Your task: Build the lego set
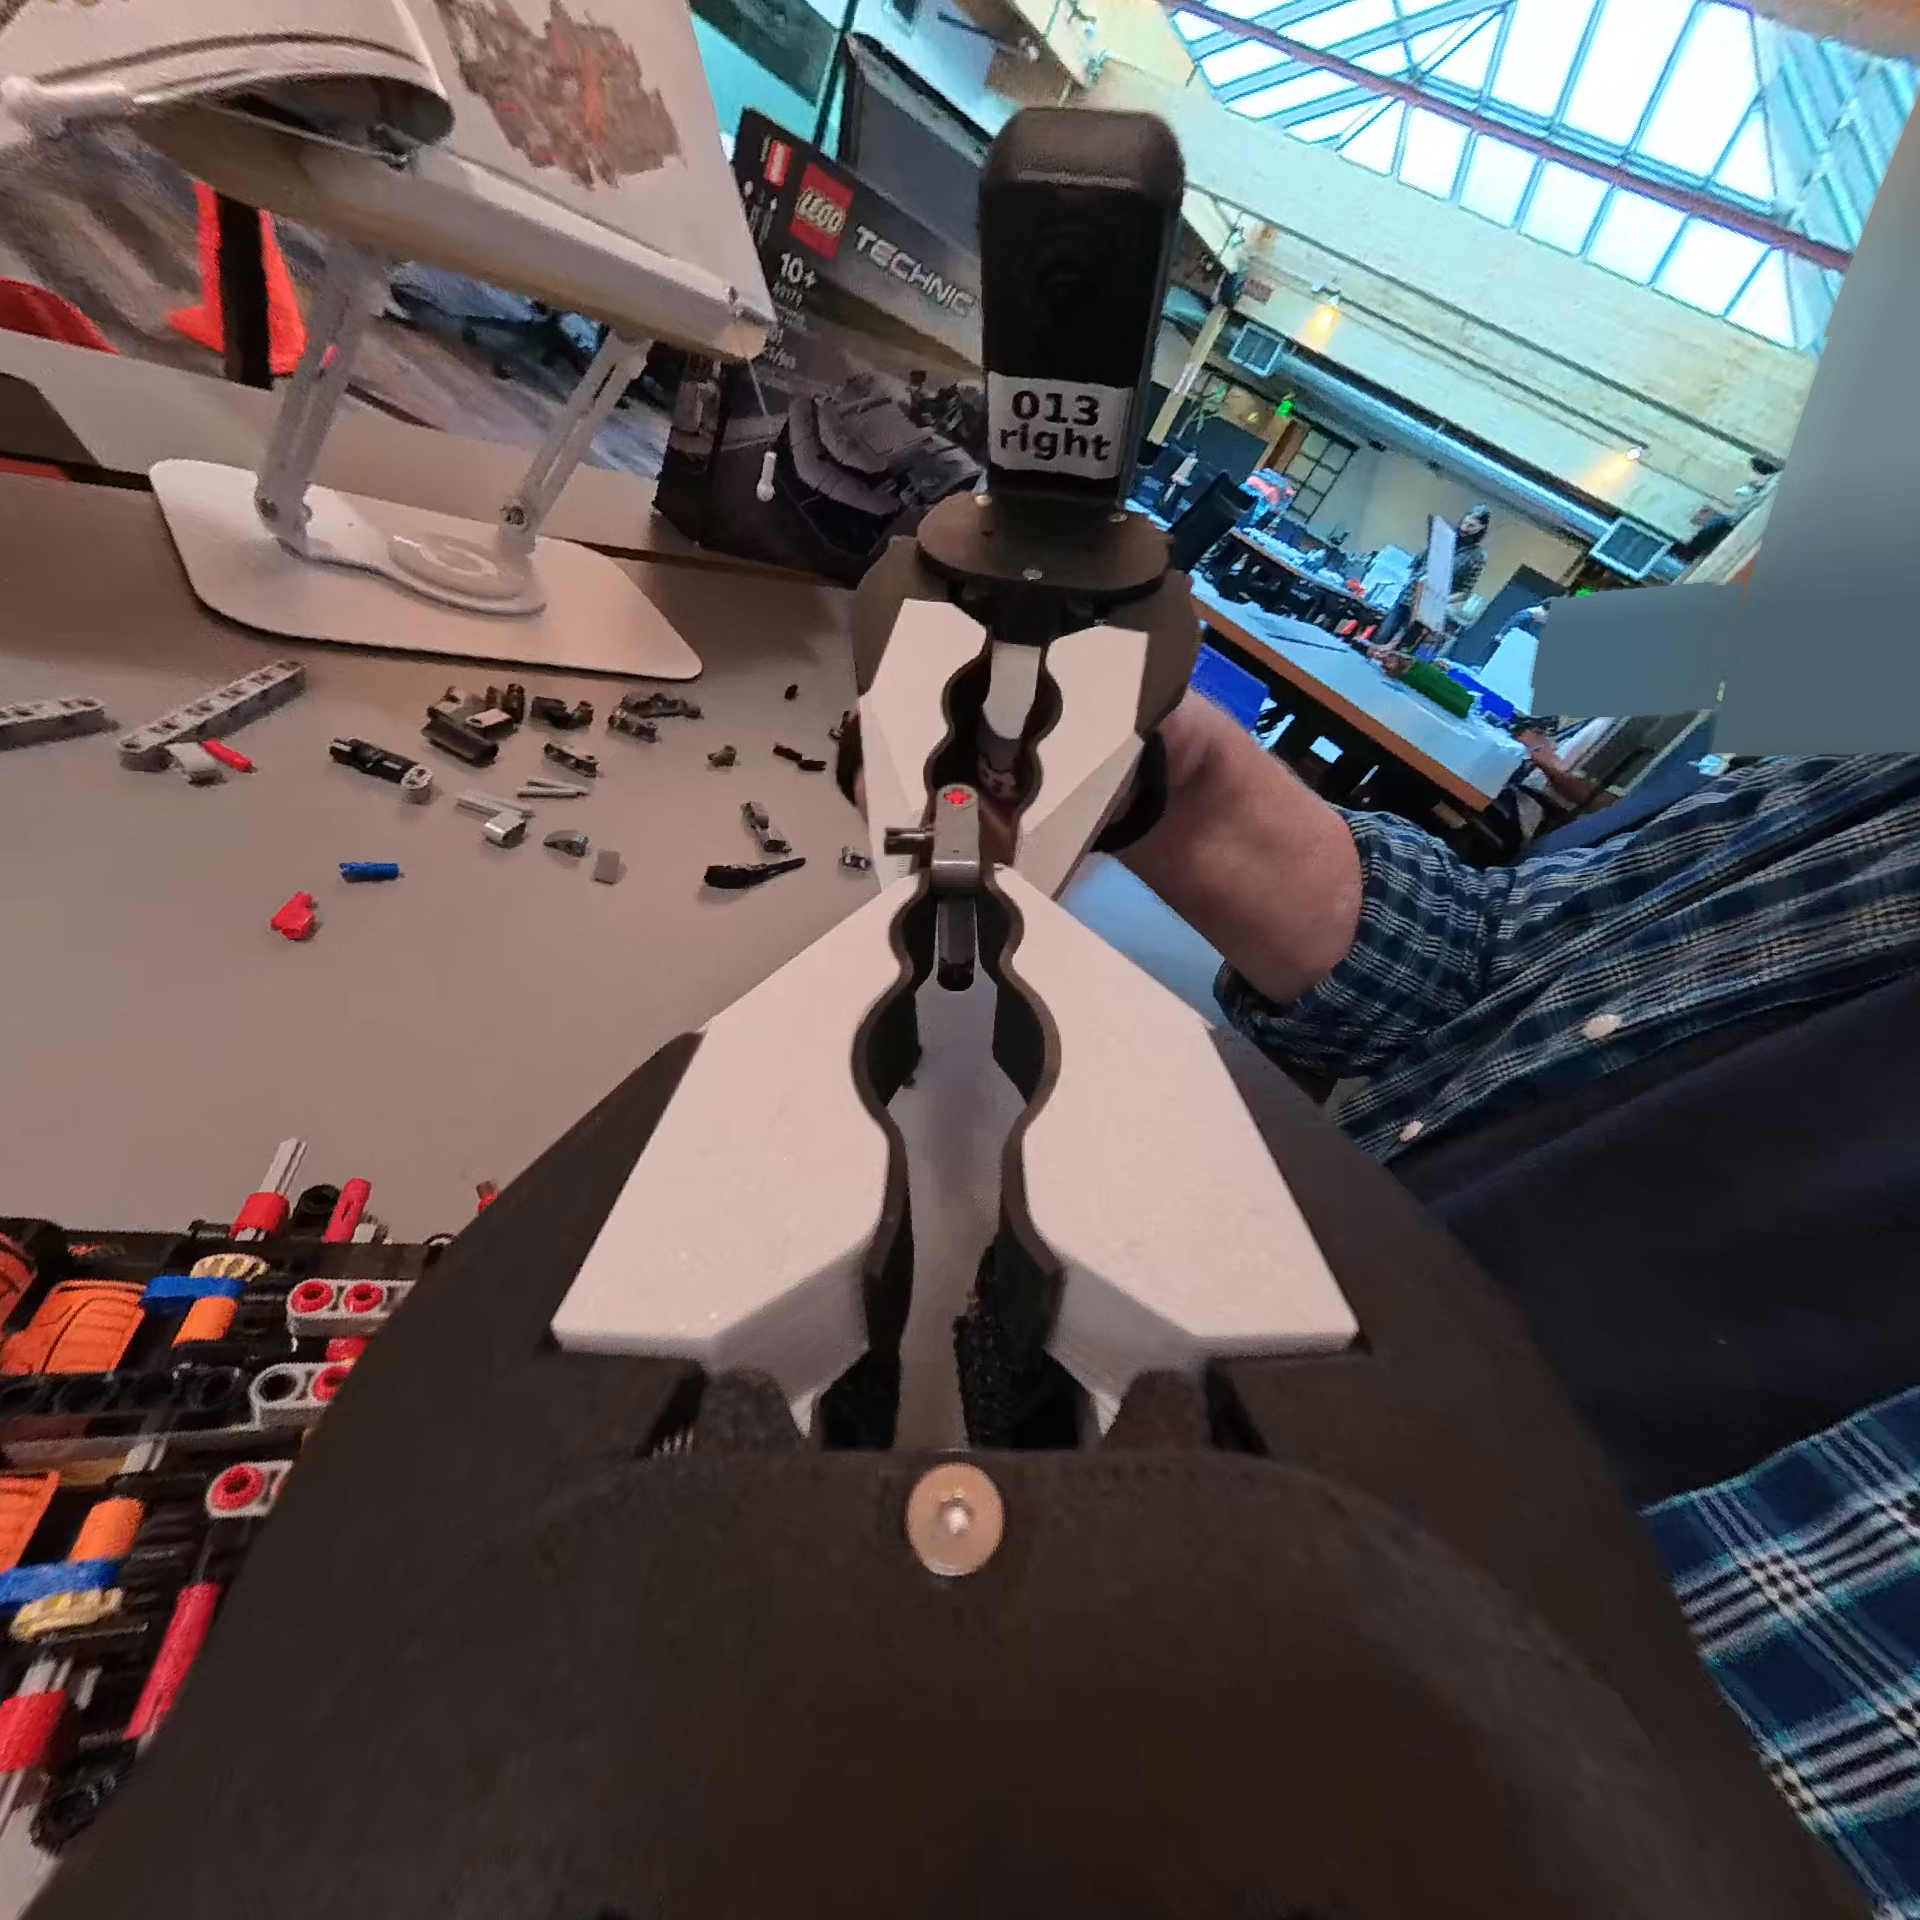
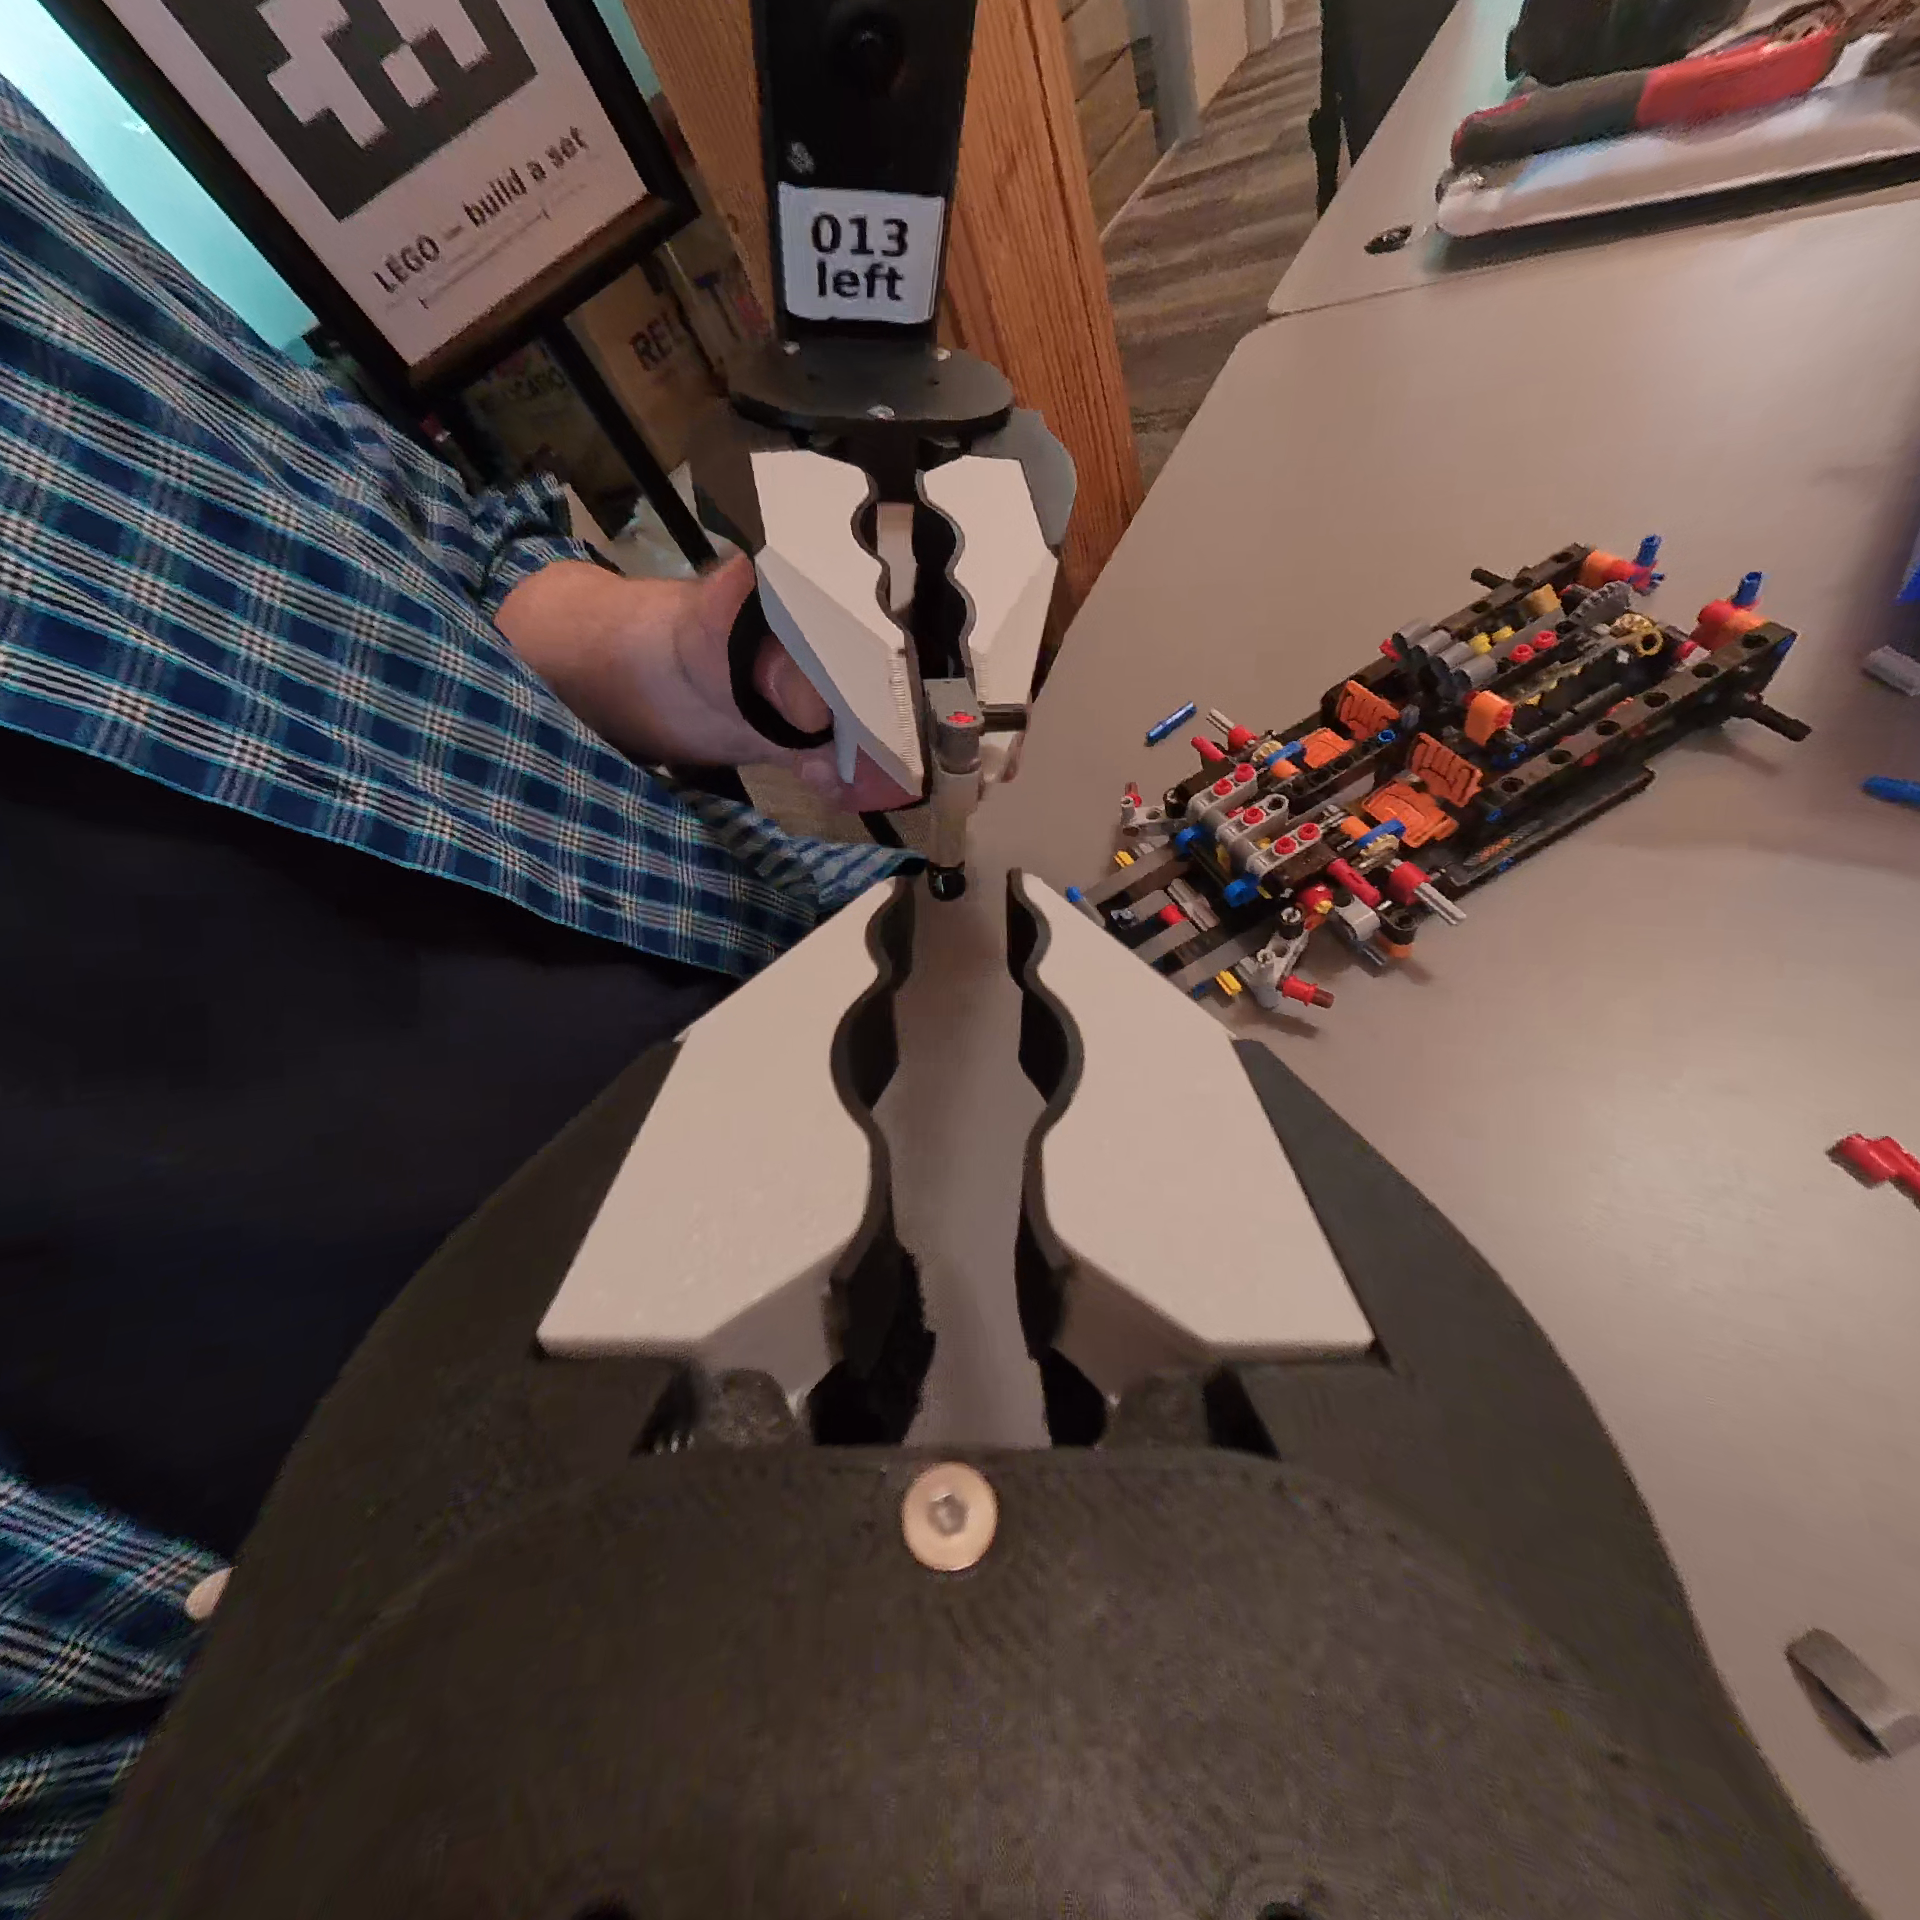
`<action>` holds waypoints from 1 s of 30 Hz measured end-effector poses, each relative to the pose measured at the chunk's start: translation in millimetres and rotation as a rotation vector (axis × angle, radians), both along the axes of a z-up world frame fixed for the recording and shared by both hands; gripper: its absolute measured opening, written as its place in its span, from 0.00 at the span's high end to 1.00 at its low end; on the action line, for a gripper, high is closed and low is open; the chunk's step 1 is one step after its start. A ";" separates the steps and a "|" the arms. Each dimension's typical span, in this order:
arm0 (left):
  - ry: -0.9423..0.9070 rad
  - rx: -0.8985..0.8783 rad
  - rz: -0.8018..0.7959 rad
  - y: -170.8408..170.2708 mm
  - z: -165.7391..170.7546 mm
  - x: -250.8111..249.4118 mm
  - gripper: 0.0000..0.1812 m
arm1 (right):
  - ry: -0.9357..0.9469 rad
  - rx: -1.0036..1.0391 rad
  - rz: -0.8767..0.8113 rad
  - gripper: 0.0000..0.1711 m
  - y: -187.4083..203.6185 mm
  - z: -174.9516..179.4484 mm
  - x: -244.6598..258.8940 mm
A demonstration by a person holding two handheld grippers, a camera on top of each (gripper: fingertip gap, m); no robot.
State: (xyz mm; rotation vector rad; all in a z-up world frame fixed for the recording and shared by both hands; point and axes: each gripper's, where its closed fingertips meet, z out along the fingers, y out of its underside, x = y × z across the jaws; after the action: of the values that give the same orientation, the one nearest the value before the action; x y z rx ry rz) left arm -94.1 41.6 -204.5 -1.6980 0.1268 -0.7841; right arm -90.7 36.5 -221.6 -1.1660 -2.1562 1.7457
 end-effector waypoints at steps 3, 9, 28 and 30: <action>-0.043 0.047 -0.055 -4.5 10.5 2.0 0.97 | 0.000 -0.047 0.015 0.91 -5.9 3.1 0.0; -0.066 0.076 -0.054 -4.5 14.8 -3.1 0.97 | 0.049 -0.031 -0.013 0.97 -13.8 8.0 -4.0; -0.199 0.082 0.067 2.8 21.3 -25.1 0.83 | 0.234 0.504 -0.391 0.98 26.0 5.4 -24.8; -0.242 0.070 0.082 3.6 23.1 -28.9 0.80 | 0.272 0.610 -0.422 0.98 28.6 6.5 -26.4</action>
State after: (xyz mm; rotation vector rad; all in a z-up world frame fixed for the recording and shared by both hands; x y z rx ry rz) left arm -123.0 45.2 -181.4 -1.5202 -0.0808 -0.9065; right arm -117.0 65.1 -215.1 -1.0361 -1.8910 0.9142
